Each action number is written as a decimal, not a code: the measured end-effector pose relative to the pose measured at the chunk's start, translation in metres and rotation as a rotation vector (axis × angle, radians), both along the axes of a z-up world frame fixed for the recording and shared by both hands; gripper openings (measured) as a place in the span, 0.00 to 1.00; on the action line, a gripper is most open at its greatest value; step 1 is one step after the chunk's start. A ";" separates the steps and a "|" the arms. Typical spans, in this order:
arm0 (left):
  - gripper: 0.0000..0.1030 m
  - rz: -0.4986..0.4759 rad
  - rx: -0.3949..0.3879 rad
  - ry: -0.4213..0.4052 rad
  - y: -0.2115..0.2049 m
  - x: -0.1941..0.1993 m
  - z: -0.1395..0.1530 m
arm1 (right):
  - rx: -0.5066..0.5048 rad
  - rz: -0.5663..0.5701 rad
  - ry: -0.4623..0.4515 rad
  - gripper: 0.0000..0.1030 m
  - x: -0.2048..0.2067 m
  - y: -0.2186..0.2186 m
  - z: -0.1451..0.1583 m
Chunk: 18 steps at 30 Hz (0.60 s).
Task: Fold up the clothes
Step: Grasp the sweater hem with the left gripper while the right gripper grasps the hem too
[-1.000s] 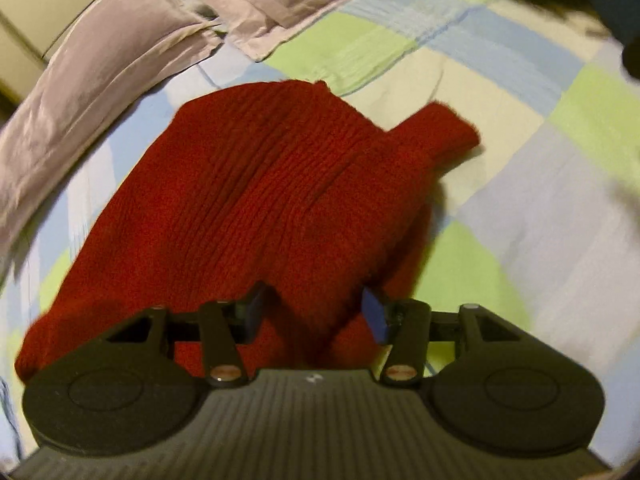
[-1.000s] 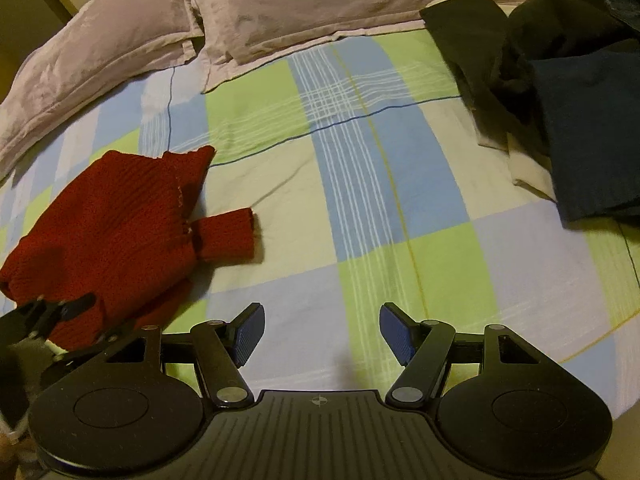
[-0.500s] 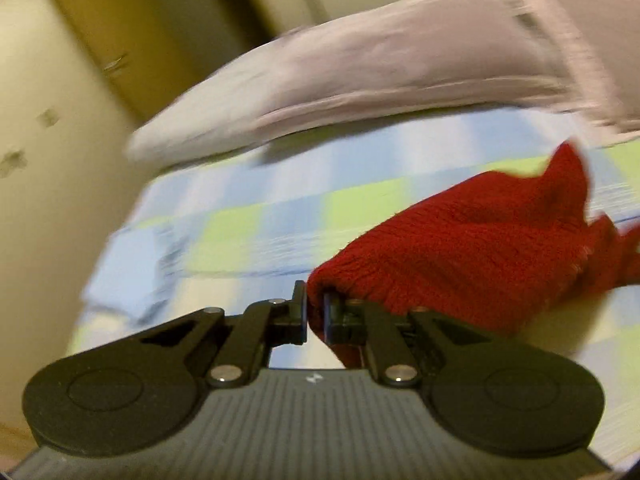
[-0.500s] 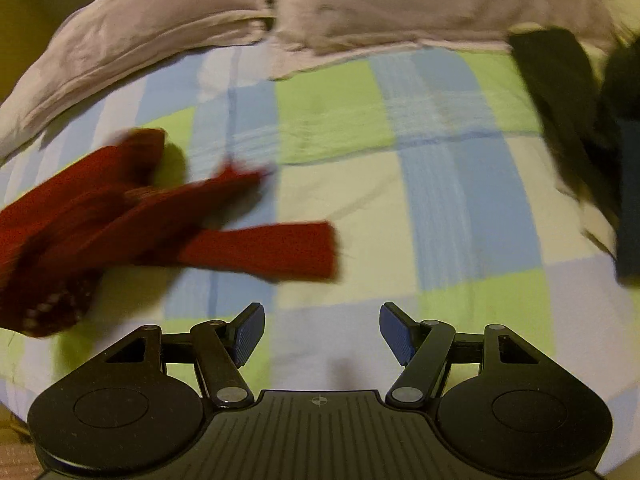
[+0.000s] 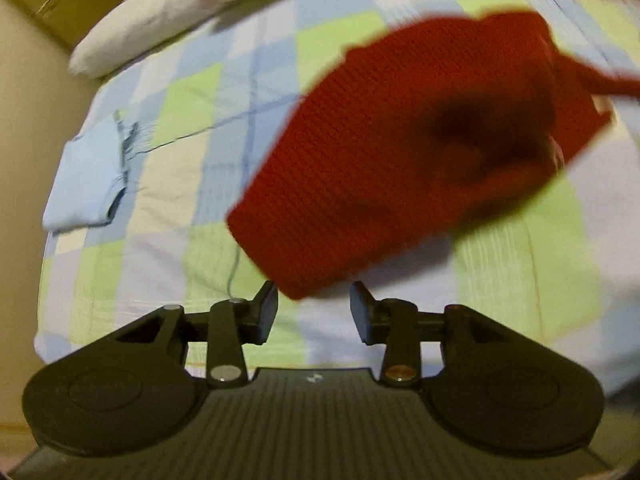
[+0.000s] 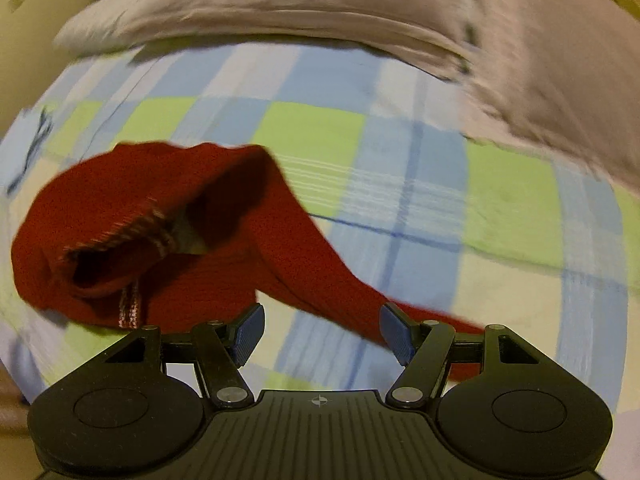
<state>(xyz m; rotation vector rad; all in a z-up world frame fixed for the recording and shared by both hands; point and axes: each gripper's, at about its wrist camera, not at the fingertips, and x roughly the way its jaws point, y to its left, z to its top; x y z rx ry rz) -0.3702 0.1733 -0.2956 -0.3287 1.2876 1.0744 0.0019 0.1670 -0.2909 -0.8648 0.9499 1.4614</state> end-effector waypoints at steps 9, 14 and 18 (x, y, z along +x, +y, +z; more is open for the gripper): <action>0.52 -0.172 0.155 0.157 -0.011 0.013 -0.078 | 0.190 0.664 -0.451 0.65 -0.101 0.018 -0.044; 0.54 -0.180 0.250 0.170 0.000 0.011 -0.101 | 0.342 0.918 -0.596 0.65 -0.129 0.014 -0.085; 0.31 -0.303 0.273 0.169 -0.007 0.009 -0.110 | 0.425 1.046 -0.681 0.65 -0.141 0.019 -0.119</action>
